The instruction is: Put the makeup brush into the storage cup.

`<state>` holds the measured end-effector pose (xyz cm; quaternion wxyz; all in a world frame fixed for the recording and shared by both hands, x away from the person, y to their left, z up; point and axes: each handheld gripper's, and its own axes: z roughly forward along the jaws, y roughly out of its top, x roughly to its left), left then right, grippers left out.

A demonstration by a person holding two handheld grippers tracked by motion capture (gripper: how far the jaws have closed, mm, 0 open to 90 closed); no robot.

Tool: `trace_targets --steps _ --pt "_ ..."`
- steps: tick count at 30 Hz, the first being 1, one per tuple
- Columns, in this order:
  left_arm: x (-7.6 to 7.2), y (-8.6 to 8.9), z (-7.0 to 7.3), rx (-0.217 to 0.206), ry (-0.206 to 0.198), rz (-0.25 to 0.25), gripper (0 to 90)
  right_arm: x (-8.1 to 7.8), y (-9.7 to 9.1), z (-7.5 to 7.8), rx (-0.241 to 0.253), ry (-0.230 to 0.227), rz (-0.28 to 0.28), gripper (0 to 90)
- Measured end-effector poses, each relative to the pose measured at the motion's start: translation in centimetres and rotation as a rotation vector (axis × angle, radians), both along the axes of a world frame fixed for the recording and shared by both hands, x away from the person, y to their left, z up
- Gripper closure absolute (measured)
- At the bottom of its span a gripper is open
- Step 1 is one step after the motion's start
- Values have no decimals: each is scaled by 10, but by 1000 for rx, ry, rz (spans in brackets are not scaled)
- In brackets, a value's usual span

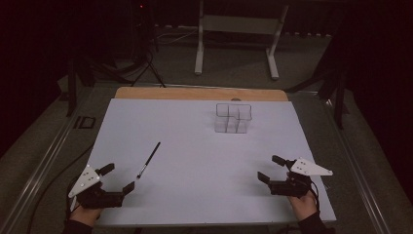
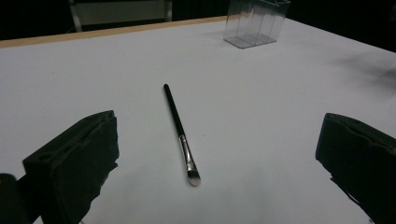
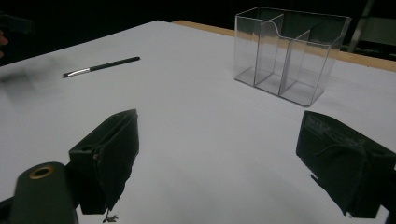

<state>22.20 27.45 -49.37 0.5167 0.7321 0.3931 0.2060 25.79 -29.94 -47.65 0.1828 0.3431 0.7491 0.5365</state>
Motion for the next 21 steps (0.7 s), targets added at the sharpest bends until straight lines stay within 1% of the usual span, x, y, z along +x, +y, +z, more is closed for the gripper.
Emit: trace_targets --steps 5,6,7,10,12,14,16,17,19,21 --pt "0 0 -1 -1 7 -2 9 0 1 0 -4 1 6 132" --pt "0 0 -1 -12 11 -4 9 0 1 0 -1 3 6 132" --pt "0 0 -1 -12 11 -4 9 0 1 0 -1 3 6 132" --pt "-2 -1 2 -13 -5 16 9 0 0 0 -5 1 4 133" --pt "-3 -1 4 -9 -3 31 9 0 0 0 -3 2 5 133" --pt "-4 -2 5 -14 4 32 9 0 1 1 -2 -1 4 133" --pt "-6 -3 8 -5 0 38 9 1 1 1 -1 -3 6 133" --pt "-6 -3 9 -8 13 31 9 1 1 1 -2 -6 7 133" --pt "-6 -5 12 -15 54 20 9 2 2 1 -2 -5 7 133" --pt "-7 -8 15 16 91 14 9 2 2 1 -4 -3 8 133"
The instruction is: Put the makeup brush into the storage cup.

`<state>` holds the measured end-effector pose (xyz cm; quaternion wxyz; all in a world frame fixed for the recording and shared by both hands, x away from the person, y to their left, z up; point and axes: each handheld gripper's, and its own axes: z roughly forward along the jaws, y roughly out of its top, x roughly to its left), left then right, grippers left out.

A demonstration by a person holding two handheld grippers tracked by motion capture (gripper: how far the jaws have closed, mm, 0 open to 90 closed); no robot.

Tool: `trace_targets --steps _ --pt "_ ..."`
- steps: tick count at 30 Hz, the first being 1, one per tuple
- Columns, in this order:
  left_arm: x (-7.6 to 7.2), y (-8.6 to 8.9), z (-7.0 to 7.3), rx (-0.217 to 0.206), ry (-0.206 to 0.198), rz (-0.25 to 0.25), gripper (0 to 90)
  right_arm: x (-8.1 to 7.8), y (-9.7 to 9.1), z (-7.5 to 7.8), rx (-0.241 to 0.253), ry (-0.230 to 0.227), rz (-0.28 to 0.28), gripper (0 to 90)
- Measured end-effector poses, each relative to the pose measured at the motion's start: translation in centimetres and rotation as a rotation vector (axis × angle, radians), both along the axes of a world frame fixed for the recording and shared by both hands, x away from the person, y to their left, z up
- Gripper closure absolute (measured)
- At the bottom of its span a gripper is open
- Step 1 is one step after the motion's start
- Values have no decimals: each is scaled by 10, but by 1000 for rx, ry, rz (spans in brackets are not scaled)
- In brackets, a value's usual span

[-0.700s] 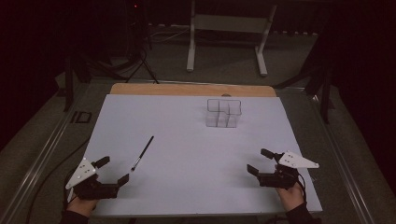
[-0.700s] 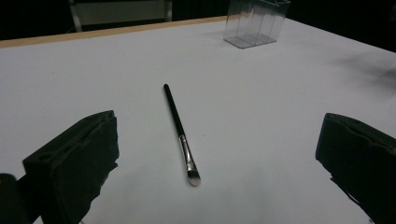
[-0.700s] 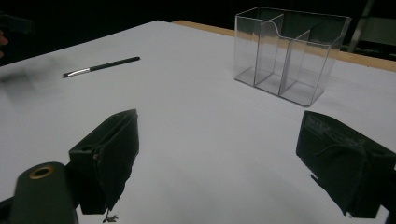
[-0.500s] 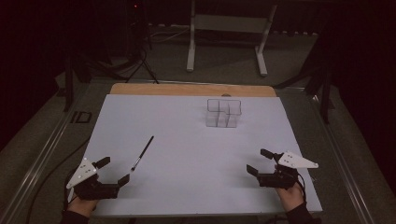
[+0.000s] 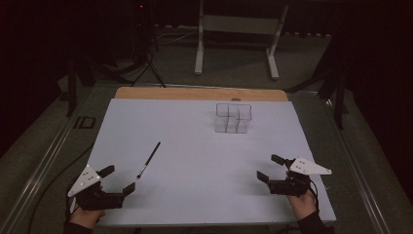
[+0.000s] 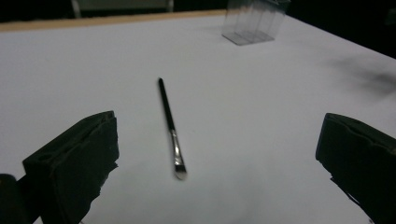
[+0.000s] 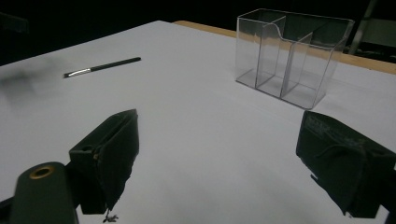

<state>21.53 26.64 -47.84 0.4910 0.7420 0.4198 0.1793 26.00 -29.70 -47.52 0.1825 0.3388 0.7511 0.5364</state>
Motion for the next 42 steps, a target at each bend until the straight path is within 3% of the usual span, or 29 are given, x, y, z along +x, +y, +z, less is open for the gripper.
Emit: trace_targets --steps 4,10,18,21,23,24,27,31,32,42 --pt "-2 -2 11 -2 20 -38 9 1 0 1 4 -4 2 133" --pt "0 -1 28 0 35 -27 9 2 2 1 3 1 6 133" --pt "7 -4 42 56 47 -38 24 2 3 1 1 3 7 135" --pt "12 -7 49 68 68 -42 24 2 3 1 4 5 5 134" --pt "15 -9 51 108 66 -29 39 2 3 1 3 6 4 135" --pt "15 -9 51 108 66 -29 40 2 3 1 -1 8 3 135" --pt "22 -13 55 138 100 -28 39 2 3 0 -4 8 5 135" --pt "26 -15 57 147 111 -17 39 2 3 1 -1 6 4 135" --pt "31 -17 62 161 134 -21 39 2 3 1 -2 5 4 135" --pt "49 -24 74 205 180 -30 40 2 3 1 0 9 6 135"
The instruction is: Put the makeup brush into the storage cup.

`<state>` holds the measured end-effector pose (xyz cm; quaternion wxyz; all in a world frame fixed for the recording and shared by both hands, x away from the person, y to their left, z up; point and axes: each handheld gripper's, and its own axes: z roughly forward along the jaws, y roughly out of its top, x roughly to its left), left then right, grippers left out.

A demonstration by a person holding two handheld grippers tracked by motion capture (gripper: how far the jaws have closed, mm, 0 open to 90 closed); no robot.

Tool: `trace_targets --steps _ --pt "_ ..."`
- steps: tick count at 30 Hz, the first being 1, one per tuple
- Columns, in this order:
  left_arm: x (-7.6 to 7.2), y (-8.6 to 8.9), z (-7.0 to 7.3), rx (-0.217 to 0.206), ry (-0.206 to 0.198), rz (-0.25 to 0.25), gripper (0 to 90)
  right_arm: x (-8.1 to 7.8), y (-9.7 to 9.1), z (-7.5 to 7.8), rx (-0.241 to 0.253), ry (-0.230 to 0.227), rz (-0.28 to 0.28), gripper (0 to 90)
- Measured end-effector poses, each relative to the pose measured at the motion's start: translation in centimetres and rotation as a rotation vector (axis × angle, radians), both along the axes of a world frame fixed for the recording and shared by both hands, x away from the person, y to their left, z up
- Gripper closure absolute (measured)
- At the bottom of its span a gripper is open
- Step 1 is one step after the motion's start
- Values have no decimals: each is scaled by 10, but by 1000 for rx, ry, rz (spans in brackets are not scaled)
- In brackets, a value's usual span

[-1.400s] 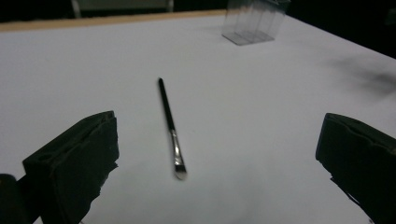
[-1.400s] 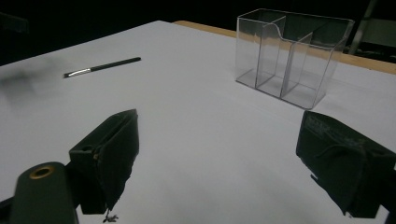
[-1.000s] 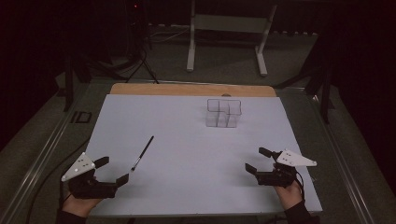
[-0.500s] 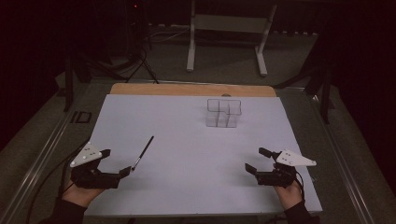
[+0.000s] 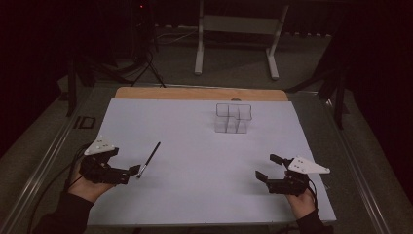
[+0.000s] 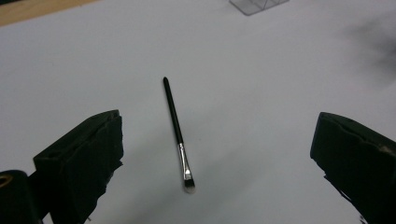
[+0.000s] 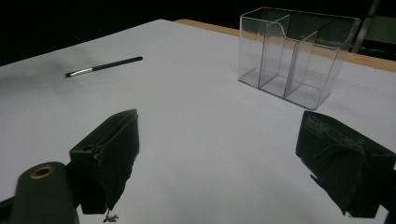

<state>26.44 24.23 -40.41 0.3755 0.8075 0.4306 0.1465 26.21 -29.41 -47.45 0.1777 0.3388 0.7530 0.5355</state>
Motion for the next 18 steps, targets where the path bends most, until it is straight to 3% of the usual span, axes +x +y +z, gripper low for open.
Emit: trace_targets --steps 5,13,18 --pt "7 -3 2 28 27 -5 48 0 0 0 -1 -2 0 134" --pt "23 -11 1 60 114 -28 52 0 0 0 0 -11 1 134" --pt "29 -16 -1 84 148 -35 53 -1 0 1 3 -15 5 134"
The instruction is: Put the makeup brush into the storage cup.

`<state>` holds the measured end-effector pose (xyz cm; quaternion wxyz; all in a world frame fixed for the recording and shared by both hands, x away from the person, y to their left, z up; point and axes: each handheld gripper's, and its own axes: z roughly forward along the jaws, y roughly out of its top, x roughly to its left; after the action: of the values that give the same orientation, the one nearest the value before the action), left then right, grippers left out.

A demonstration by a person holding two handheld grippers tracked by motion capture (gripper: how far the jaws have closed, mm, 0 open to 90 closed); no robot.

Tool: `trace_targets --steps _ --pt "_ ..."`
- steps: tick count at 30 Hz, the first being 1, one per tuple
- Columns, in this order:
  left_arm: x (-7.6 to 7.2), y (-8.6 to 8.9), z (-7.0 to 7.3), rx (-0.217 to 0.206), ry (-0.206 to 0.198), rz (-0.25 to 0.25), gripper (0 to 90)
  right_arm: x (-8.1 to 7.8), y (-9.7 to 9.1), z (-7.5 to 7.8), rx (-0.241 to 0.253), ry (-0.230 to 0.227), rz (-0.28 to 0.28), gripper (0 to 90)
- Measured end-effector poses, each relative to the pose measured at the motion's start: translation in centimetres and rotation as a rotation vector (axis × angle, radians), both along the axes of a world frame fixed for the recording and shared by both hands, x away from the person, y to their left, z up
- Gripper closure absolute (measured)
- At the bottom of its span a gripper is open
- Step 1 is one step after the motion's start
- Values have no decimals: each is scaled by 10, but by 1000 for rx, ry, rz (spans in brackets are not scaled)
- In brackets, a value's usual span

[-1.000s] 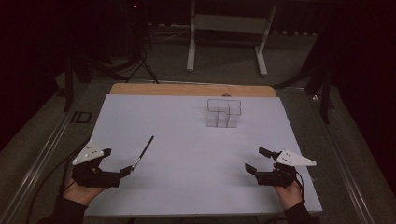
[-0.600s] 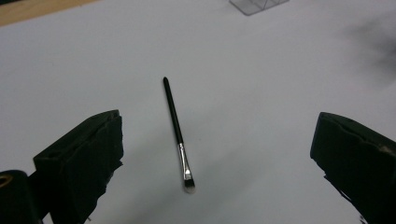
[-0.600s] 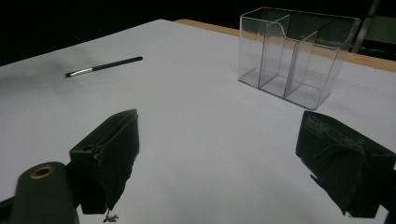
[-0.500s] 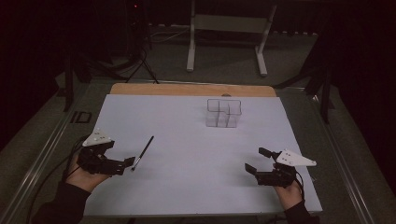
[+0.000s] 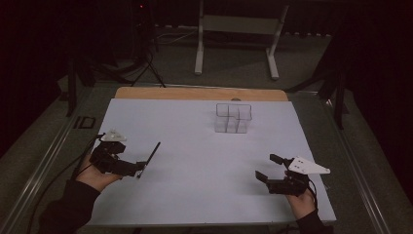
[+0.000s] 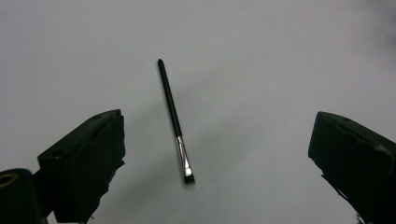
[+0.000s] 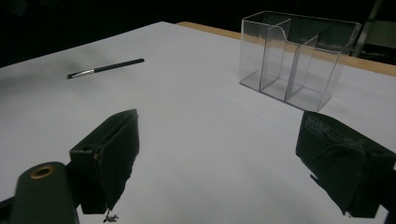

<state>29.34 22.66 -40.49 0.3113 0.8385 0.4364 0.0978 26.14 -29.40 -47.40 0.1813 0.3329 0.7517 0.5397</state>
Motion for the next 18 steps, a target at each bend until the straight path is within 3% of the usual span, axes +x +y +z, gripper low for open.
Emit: trace_targets --steps 15,17,18 --pt "17 -5 -7 29 60 2 68 1 1 0 5 2 6 134" --pt "21 -6 -11 34 94 5 68 1 1 0 5 3 7 134" --pt "24 -7 -14 27 137 8 69 1 1 0 3 3 9 134"
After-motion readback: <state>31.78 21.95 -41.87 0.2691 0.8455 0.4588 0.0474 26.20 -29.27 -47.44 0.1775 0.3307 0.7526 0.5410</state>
